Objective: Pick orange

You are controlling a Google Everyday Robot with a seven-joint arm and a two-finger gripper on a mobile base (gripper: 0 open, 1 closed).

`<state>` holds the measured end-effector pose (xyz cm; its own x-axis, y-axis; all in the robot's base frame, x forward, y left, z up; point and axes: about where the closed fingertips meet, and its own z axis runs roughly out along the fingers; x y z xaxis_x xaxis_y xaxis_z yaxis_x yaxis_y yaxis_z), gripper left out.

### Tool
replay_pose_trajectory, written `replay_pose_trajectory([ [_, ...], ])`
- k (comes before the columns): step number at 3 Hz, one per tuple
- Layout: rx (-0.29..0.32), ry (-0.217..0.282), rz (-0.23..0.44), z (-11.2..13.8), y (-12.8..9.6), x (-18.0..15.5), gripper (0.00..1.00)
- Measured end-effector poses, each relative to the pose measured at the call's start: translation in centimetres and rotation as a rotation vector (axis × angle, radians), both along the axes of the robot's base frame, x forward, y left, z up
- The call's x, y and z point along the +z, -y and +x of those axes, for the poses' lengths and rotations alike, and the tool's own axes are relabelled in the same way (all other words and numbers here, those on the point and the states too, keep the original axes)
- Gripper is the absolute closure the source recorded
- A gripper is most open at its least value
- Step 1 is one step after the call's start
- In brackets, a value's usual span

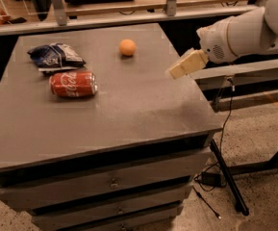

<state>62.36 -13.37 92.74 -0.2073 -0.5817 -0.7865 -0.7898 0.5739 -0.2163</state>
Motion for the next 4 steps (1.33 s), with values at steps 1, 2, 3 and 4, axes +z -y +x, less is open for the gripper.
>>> replay_pose_trajectory([
  [1,-0.006,0.003,0.041,1.8,-1.3,-1.7,0.0],
  [2,-0.018,0.0,0.061,2.6,-1.7,-2.4,0.0],
  [3,-0.039,-0.004,0.067,2.3,-2.1,-2.9,0.0],
  [4,-0.097,0.051,0.149,3.2,-3.6,-3.1,0.0],
])
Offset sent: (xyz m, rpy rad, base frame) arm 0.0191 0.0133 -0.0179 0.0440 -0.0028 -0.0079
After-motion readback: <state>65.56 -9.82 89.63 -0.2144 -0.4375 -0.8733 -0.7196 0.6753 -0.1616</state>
